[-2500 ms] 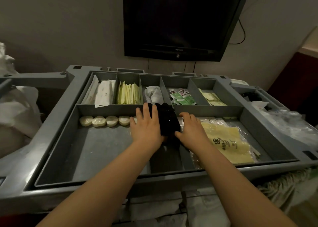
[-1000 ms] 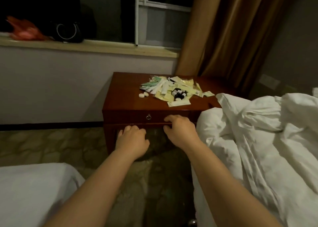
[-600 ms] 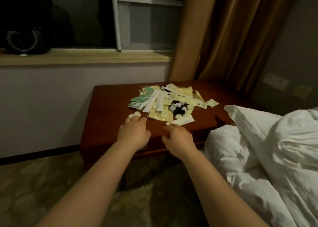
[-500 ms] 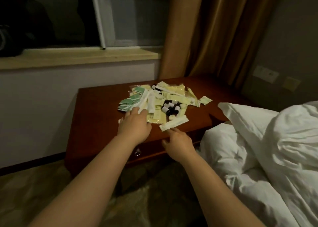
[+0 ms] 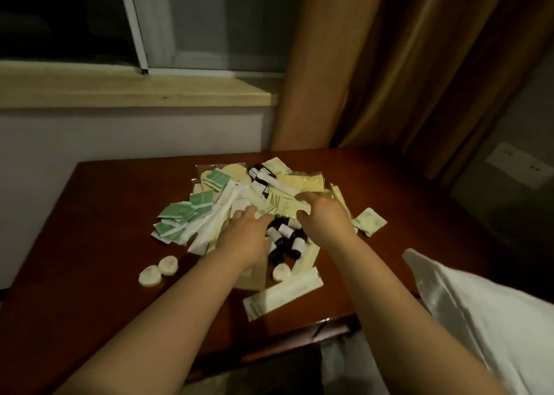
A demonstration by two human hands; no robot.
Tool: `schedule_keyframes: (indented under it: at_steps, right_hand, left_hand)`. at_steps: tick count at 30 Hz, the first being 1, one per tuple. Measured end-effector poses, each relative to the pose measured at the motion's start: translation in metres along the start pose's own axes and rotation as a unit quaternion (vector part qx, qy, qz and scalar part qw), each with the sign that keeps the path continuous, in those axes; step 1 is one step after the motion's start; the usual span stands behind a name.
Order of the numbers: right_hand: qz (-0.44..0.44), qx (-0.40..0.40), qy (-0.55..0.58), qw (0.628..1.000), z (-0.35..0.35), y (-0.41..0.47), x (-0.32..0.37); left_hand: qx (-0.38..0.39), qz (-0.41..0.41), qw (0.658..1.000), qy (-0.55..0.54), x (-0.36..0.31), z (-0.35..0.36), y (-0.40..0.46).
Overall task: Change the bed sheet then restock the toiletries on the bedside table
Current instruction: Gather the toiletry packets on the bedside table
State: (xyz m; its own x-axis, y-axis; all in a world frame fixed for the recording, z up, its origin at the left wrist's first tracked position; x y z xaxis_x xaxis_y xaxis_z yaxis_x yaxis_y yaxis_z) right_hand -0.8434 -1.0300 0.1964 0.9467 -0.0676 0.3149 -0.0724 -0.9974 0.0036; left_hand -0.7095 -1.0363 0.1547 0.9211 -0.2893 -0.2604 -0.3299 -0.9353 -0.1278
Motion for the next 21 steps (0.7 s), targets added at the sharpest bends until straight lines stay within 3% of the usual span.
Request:
schedule_keyframes:
  at_steps: [3, 9, 21]
  right_hand:
    - [0.010, 0.030, 0.003, 1.000, 0.031, 0.035, -0.029]
    - [0.119, 0.151, 0.023, 0.981, 0.121, 0.052, -0.081]
    - [0.191, 0.113, 0.083, 0.972, 0.158, 0.069, -0.083]
  left_hand:
    - [0.006, 0.014, 1.000, 0.012, -0.010, 0.017, 0.041]
    - [0.111, 0.001, 0.991, 0.069, 0.002, 0.084, 0.077]
    - [0.085, 0.031, 0.987, 0.135, 0.009, 0.110, 0.101]
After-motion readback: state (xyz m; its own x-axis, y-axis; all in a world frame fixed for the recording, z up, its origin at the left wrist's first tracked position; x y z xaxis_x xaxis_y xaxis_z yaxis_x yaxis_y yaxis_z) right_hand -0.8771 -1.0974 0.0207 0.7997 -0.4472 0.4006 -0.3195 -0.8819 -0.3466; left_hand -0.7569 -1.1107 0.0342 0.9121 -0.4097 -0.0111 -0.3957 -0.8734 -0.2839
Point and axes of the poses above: each hand's wrist, its own y-axis towards the middle knuckle, its own z-axis out of the palm, x = y × z, the point moved 6 cm from there along y, towards the middle knuckle, and after that the axes turned 1 degree about -y, right-handed, at the moved point
